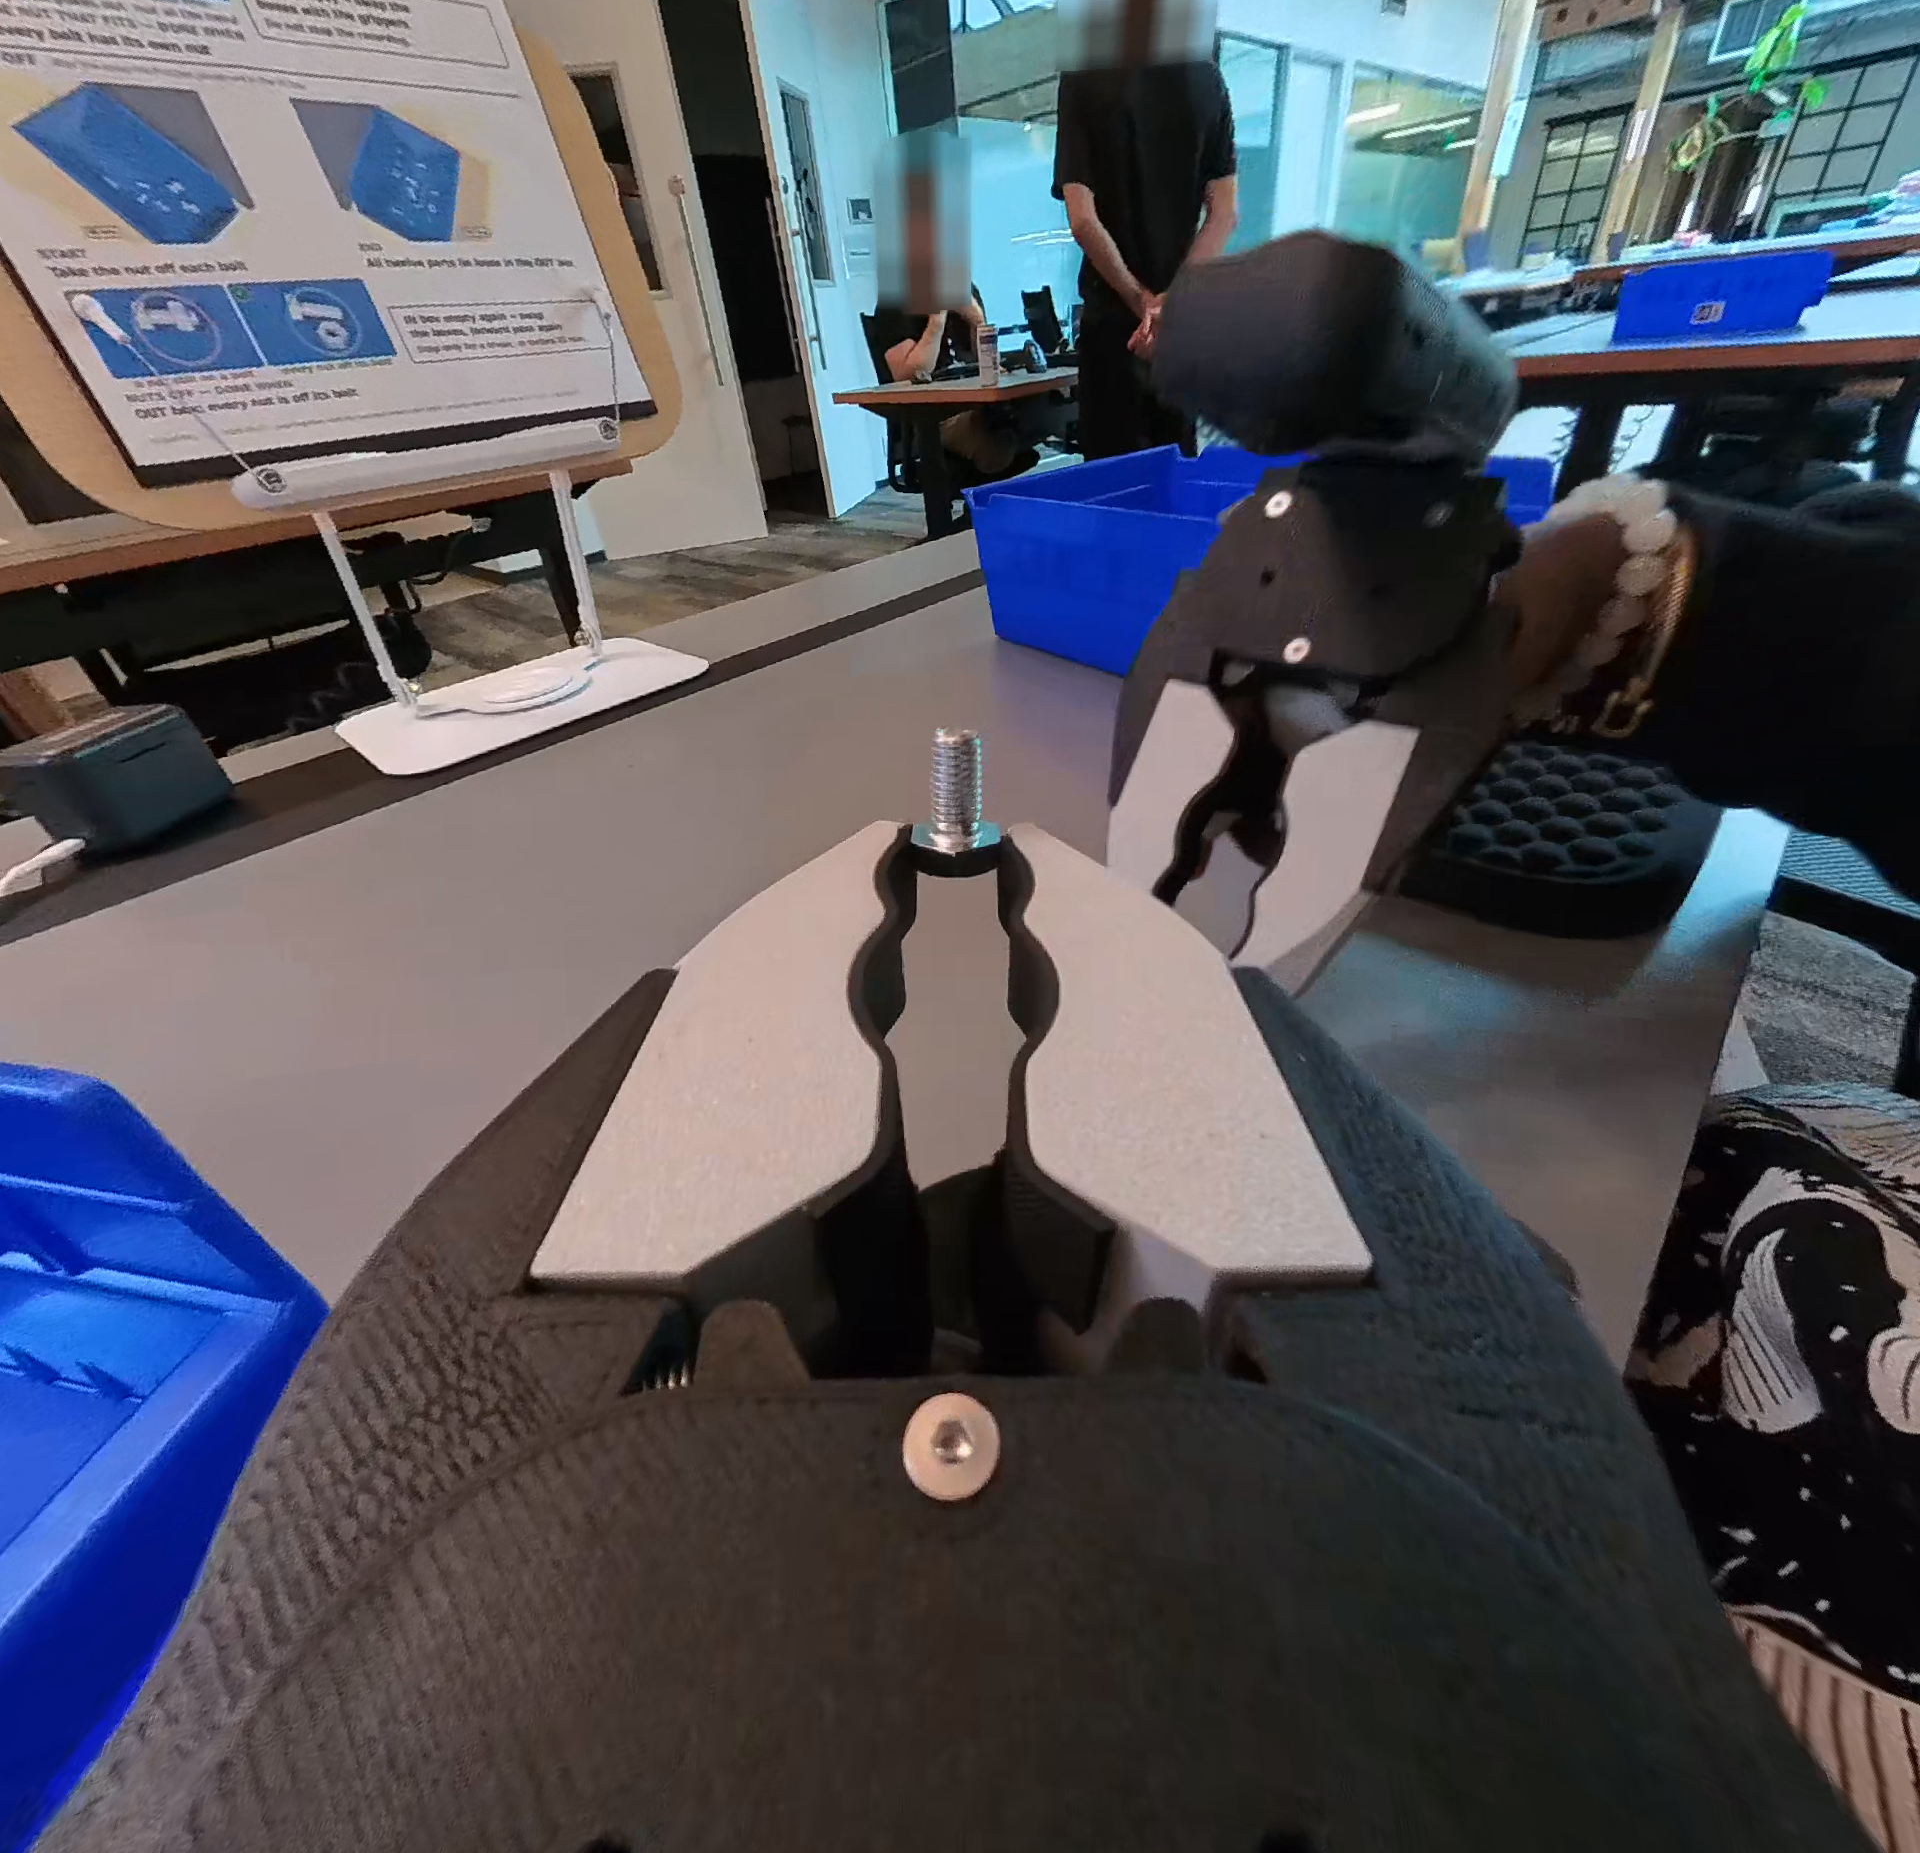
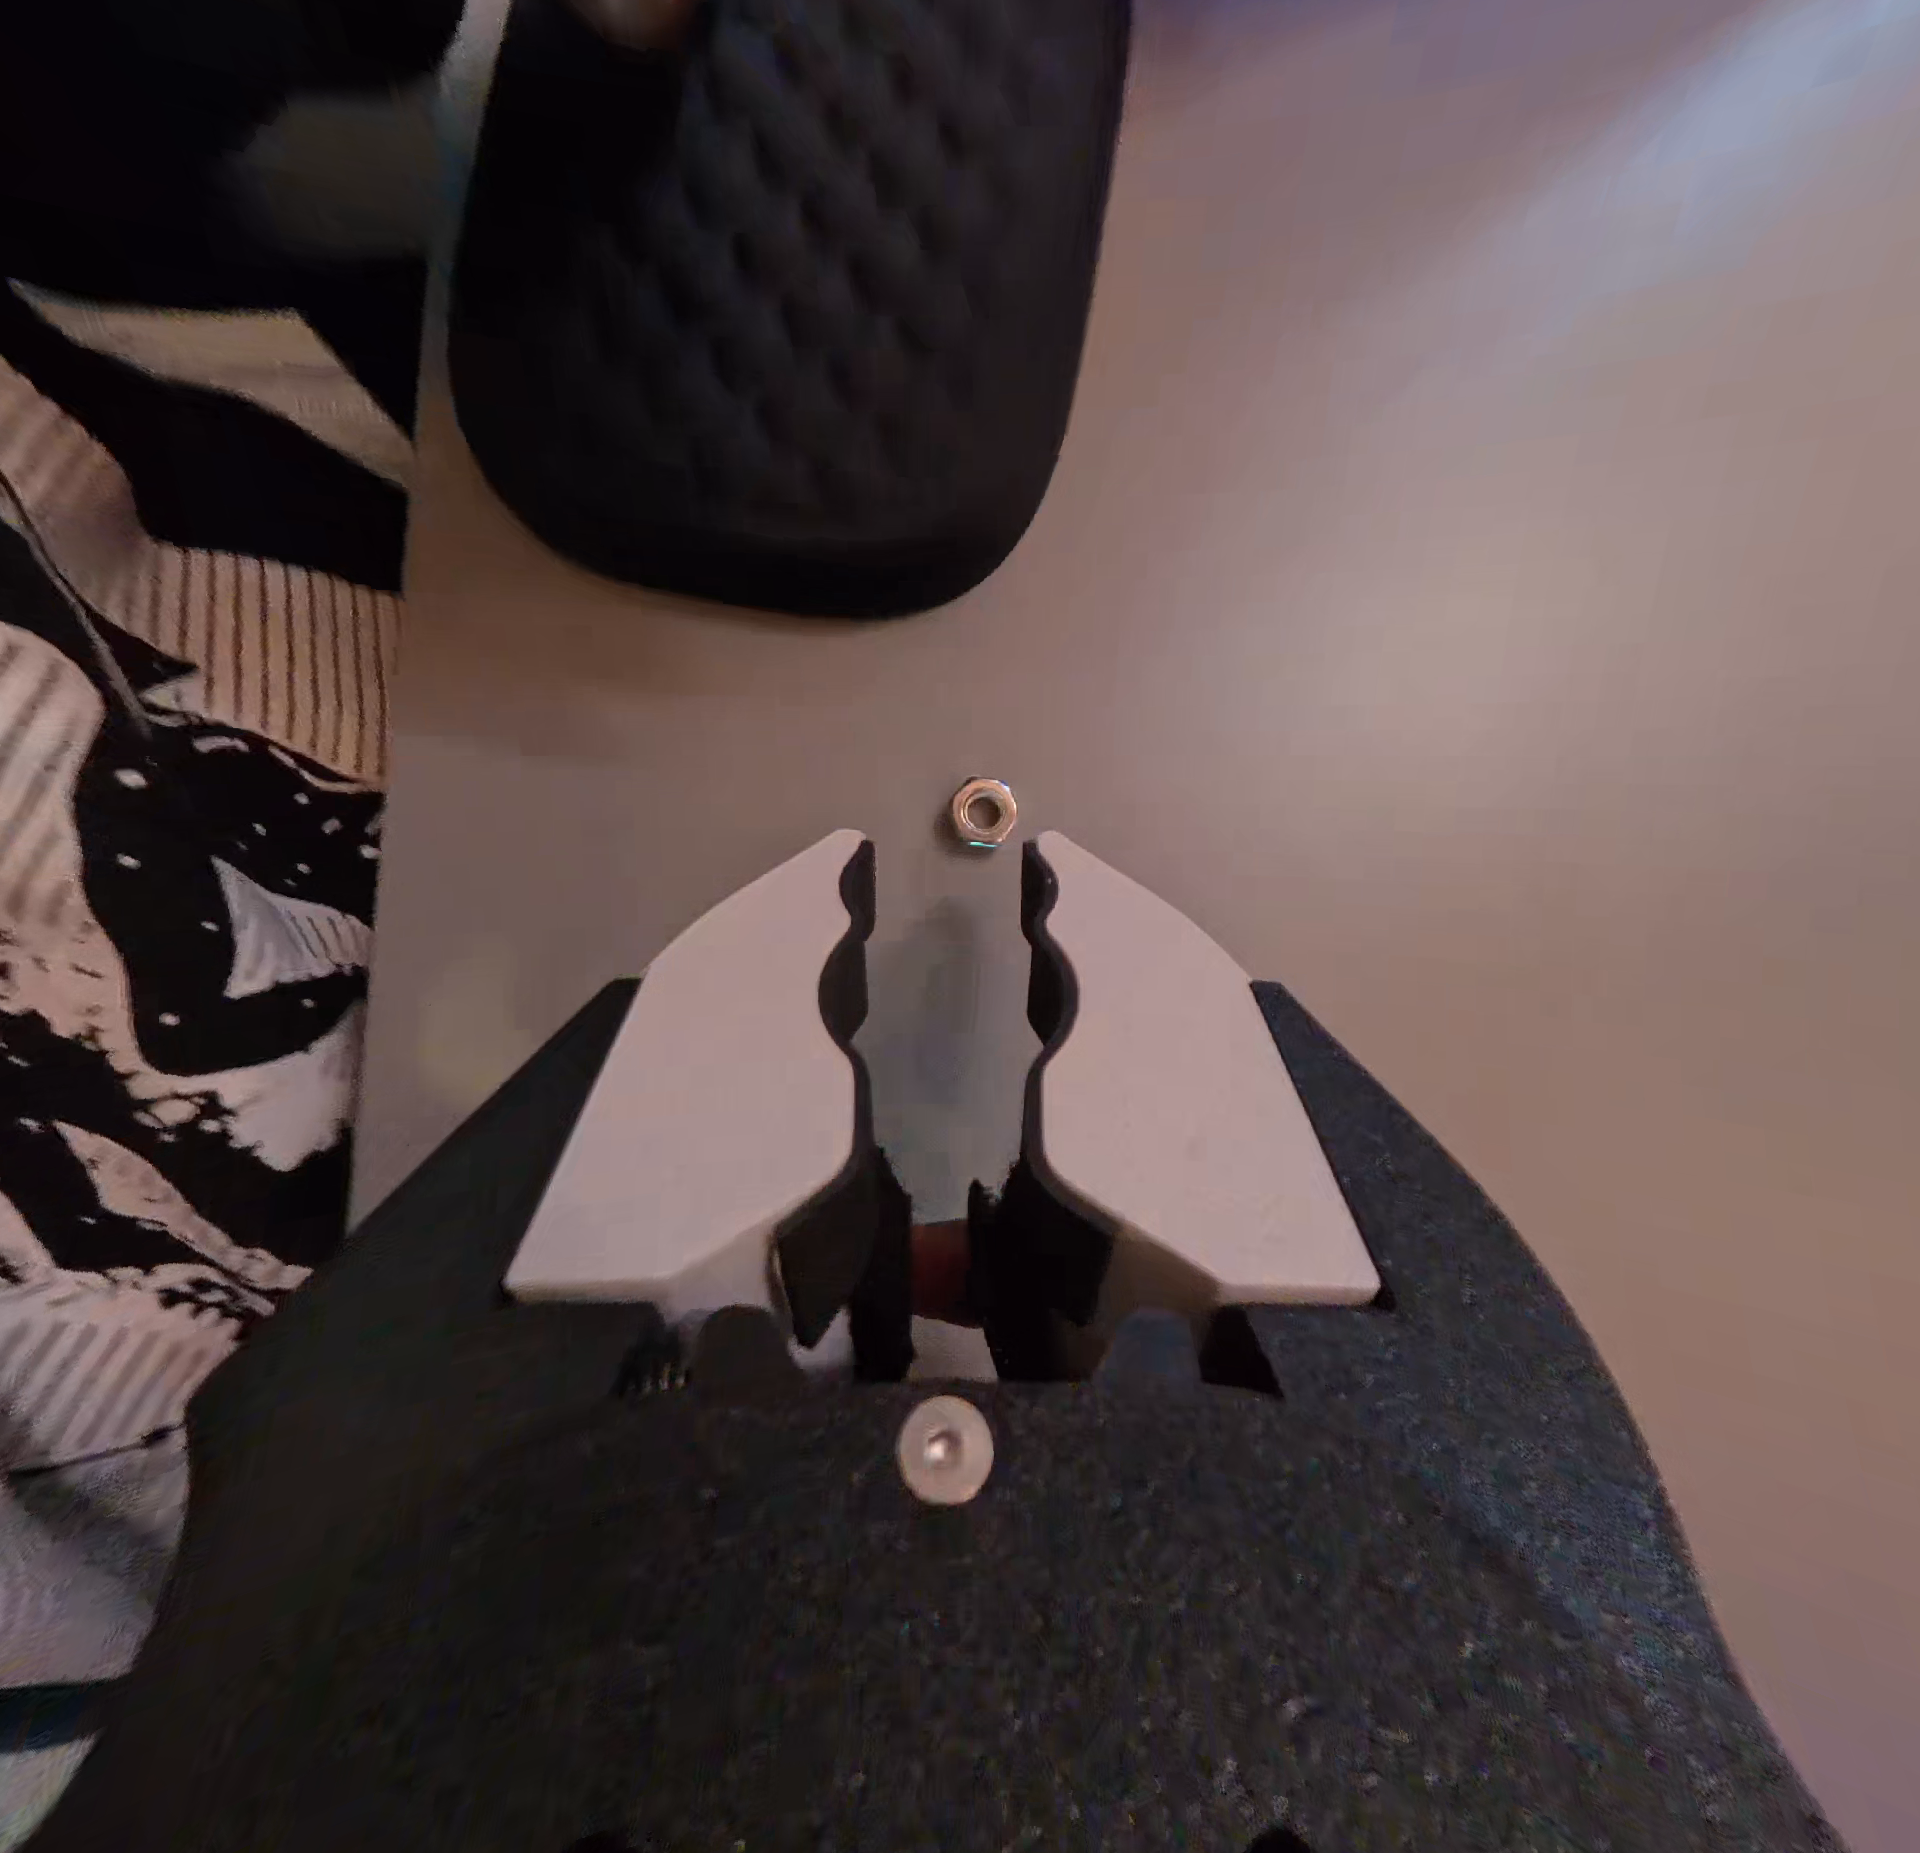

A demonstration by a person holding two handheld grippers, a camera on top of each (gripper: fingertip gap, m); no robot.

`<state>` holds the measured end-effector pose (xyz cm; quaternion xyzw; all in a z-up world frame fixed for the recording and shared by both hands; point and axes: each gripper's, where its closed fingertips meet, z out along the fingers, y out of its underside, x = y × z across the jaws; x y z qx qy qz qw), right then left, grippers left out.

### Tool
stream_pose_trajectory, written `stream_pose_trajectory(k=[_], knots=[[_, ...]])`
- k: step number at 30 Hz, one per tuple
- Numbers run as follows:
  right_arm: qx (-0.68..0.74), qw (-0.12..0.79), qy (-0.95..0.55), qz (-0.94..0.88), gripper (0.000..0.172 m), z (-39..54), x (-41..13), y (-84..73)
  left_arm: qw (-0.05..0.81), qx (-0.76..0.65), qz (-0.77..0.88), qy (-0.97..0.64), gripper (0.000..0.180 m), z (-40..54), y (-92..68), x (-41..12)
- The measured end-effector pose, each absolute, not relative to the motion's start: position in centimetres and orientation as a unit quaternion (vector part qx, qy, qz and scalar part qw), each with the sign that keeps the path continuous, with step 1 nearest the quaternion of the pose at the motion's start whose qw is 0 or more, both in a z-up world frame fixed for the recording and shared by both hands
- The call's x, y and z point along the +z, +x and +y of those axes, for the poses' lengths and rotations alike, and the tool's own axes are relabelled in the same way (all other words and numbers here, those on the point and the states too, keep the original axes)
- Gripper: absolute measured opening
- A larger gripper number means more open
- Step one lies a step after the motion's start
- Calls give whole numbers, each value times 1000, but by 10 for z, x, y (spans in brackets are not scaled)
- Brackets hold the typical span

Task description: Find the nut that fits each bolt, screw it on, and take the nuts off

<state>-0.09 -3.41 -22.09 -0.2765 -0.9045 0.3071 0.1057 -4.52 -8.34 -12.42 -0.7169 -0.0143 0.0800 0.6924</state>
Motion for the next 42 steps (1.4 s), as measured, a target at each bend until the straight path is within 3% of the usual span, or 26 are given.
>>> stream_pose_trajectory(k=[7,13,22,29,33,42], knots=[[261,87,-183,-944,27,-37,-233,-12,690,71,-7,-720,15,-82,-42,-126],[246,66,-164,-953,16,-37,-241,-12,690,60,0,-722,15,-81,-39,-126],[256,67,-156,-952,14,-37,-240,-13,692,30,14,-721,15,-76,-29,-125],[344,123,-131,-921,14,-20,-143,8,717,-145,88,-676,15,-53,17,-110],[400,104,-50,-909,14,-31,-82,40,702,-268,169,-637,15,-47,55,-105],[368,14,64,-927,14,-63,-84,64,629,-348,265,-643,15,-50,86,-115]])
